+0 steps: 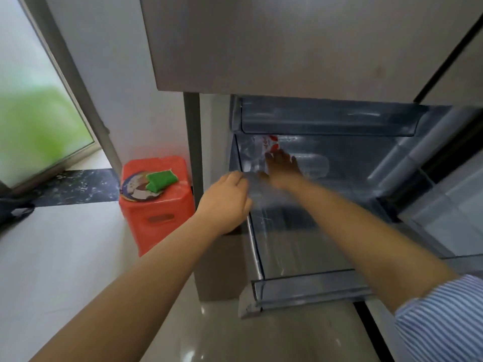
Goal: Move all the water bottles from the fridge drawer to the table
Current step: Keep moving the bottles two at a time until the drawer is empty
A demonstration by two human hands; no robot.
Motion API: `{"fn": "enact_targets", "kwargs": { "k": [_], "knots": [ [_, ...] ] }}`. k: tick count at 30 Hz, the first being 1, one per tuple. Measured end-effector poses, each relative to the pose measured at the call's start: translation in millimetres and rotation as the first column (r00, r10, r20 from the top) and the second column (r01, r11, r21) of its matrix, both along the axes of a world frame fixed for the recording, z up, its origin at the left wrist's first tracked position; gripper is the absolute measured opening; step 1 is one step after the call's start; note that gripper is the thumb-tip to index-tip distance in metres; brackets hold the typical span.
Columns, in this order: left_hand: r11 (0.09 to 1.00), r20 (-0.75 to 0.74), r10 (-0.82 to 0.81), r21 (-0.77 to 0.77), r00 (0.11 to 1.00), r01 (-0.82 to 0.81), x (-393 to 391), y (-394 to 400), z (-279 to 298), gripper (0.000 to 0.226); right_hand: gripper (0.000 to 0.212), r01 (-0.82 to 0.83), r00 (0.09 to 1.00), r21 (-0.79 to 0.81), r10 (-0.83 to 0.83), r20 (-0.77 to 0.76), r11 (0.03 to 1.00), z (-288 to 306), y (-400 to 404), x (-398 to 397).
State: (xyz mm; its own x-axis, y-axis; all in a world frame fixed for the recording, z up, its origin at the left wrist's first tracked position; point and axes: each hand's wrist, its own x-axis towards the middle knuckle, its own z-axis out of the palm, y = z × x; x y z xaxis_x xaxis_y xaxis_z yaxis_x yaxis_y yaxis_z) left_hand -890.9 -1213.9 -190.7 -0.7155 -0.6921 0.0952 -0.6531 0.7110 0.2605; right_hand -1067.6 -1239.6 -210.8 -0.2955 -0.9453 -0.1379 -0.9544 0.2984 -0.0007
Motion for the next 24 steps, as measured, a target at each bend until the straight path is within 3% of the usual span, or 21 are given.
{"fn": "enact_targets", "kwargs": {
  "k": [2,6,8,13,16,19,21,24],
  "knots": [
    [0.996,-0.079,-0.024,-0.087,0.997,0.017,-2.8,-7.1,-6.8,0.067,0.070,0.013,1.000,-0.013,-0.013,-0.001,1.000,-12.3,-25.4,-9.0],
    [0.975,-0.158,-0.060,-0.222,0.986,0.023,-3.5,-15.9,-19.9,0.047,0.083,0.082,0.993,-0.089,-0.074,0.089,0.993,-26.0,-62.1,-25.0],
    [0.970,-0.187,-0.068,-0.243,0.980,0.021,-4.0,-18.5,-22.2,0.042,0.090,0.099,0.995,-0.100,-0.096,0.041,0.990,-24.5,-72.6,-31.0],
    [0.959,-0.168,-0.072,-0.283,0.983,0.022,-3.9,-19.3,-13.5,0.033,0.099,0.029,0.999,0.019,-0.029,0.015,0.999,-14.8,-67.4,-38.7],
    [0.978,-0.071,0.001,-0.209,0.997,-0.016,-7.6,-13.8,-3.2,0.029,0.100,-0.006,1.000,0.050,0.006,0.000,0.999,-4.5,-35.9,-36.4],
    [0.984,0.101,0.076,-0.167,0.992,-0.058,-13.3,-4.2,11.5,0.030,0.096,-0.051,0.990,0.181,0.074,-0.123,0.982,10.8,-0.9,-30.0],
    [0.984,0.227,0.094,-0.166,0.969,-0.057,-19.1,1.2,18.6,0.030,0.080,-0.096,0.970,0.260,0.149,-0.194,0.961,15.9,23.0,-24.4],
    [0.986,0.375,0.083,-0.163,0.923,-0.023,-27.4,12.3,30.1,0.031,0.059,-0.103,0.973,0.349,0.167,-0.159,0.931,29.5,58.9,-23.5]
  ]
}}
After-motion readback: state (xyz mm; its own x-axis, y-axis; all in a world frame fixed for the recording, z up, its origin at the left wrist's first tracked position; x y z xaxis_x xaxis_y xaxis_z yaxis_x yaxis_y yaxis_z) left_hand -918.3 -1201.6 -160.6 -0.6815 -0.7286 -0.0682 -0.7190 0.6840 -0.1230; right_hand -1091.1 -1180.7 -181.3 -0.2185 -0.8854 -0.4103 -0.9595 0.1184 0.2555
